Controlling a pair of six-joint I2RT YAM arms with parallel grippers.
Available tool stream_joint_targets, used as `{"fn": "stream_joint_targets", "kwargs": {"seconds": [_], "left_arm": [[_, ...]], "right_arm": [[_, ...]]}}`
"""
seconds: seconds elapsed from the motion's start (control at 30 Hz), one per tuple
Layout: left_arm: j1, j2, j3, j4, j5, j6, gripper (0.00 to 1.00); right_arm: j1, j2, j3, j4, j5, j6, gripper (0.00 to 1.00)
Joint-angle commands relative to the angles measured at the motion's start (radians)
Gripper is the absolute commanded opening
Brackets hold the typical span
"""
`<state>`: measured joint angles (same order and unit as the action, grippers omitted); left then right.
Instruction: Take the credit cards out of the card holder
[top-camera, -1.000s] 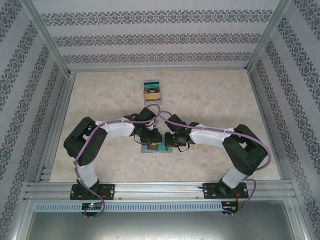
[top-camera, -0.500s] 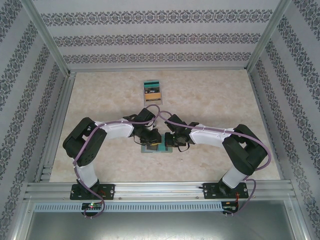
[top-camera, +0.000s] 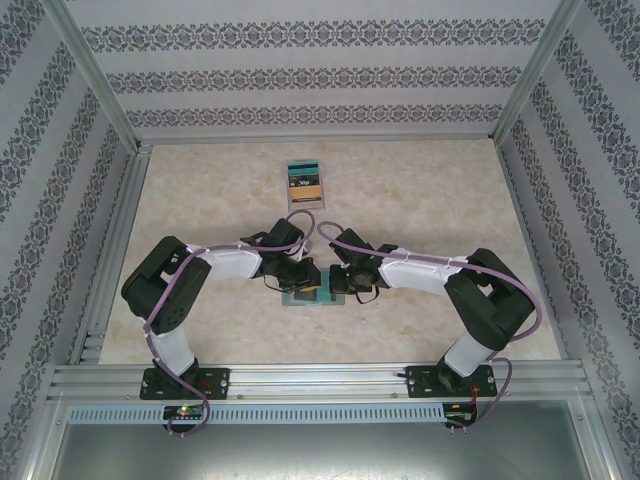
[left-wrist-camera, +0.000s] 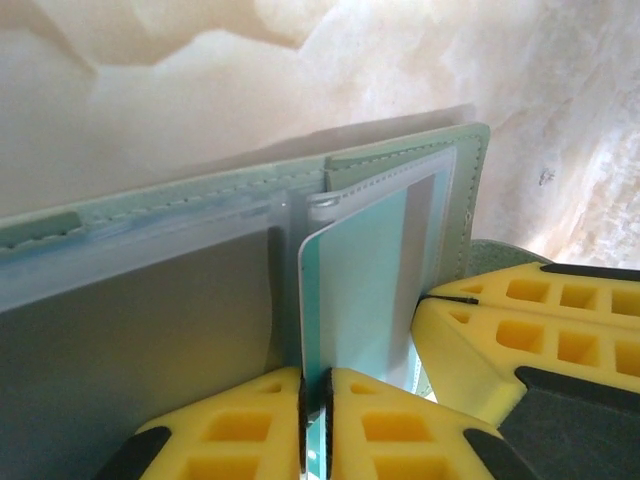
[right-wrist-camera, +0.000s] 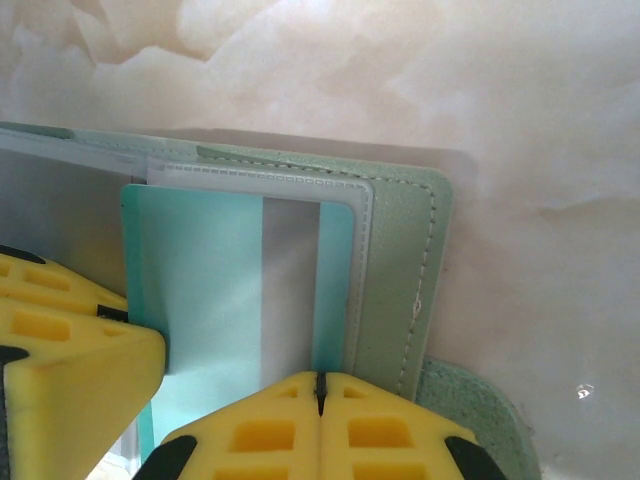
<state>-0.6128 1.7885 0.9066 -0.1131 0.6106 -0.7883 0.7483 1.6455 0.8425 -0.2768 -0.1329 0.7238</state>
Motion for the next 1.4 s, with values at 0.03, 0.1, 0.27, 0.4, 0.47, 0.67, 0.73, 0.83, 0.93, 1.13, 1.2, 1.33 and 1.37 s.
{"fn": "stream_joint_targets", "kwargs": {"seconds": [0.03, 0.1, 0.27, 0.4, 0.47, 0.67, 0.73, 0.83, 0.93, 1.13, 1.2, 1.33, 1.37], "left_arm": [[0.005, 0.015, -0.032, -0.086, -0.044, 0.026, 0.09], [0.011, 0.010, -0.026, -0.114, -0.055, 0.041, 0.08], [0.038, -0.005, -0.023, -0.179, -0.074, 0.087, 0.08], [0.058, -0.012, -0.025, -0.204, -0.081, 0.107, 0.08], [0.064, -0.016, -0.026, -0.209, -0.084, 0.110, 0.08], [0.071, -0.023, -0.023, -0.219, -0.087, 0.116, 0.08], [0.074, -0.029, -0.024, -0.223, -0.086, 0.119, 0.08], [0.082, -0.040, -0.029, -0.232, -0.088, 0.124, 0.08], [0.086, -0.051, -0.033, -0.237, -0.088, 0.126, 0.09], [0.087, -0.073, -0.033, -0.205, -0.046, 0.100, 0.26], [0.086, -0.083, -0.030, -0.194, -0.032, 0.087, 0.37], [0.086, -0.111, -0.034, -0.174, -0.014, 0.062, 0.37], [0.085, -0.120, -0.036, -0.174, -0.014, 0.056, 0.37]], "right_arm": [[0.005, 0.068, -0.031, 0.033, -0.024, 0.002, 0.04], [0.003, 0.067, -0.032, 0.032, -0.024, 0.004, 0.04], [0.004, 0.065, -0.034, 0.033, -0.022, 0.004, 0.03], [0.003, 0.060, -0.037, 0.032, -0.019, 0.005, 0.04], [0.004, 0.060, -0.039, 0.034, -0.019, 0.006, 0.03], [0.005, 0.057, -0.040, 0.034, -0.020, 0.009, 0.03], [0.005, 0.057, -0.040, 0.032, -0.020, 0.007, 0.04], [0.005, 0.057, -0.041, 0.033, -0.020, 0.008, 0.03], [0.005, 0.057, -0.040, 0.033, -0.020, 0.007, 0.04], [0.006, 0.057, -0.038, 0.034, -0.022, 0.007, 0.03], [0.008, 0.057, -0.036, 0.033, -0.023, 0.008, 0.04], [0.011, 0.050, -0.032, 0.034, -0.025, 0.005, 0.04], [0.011, 0.044, -0.030, 0.033, -0.025, 0.005, 0.04]]}}
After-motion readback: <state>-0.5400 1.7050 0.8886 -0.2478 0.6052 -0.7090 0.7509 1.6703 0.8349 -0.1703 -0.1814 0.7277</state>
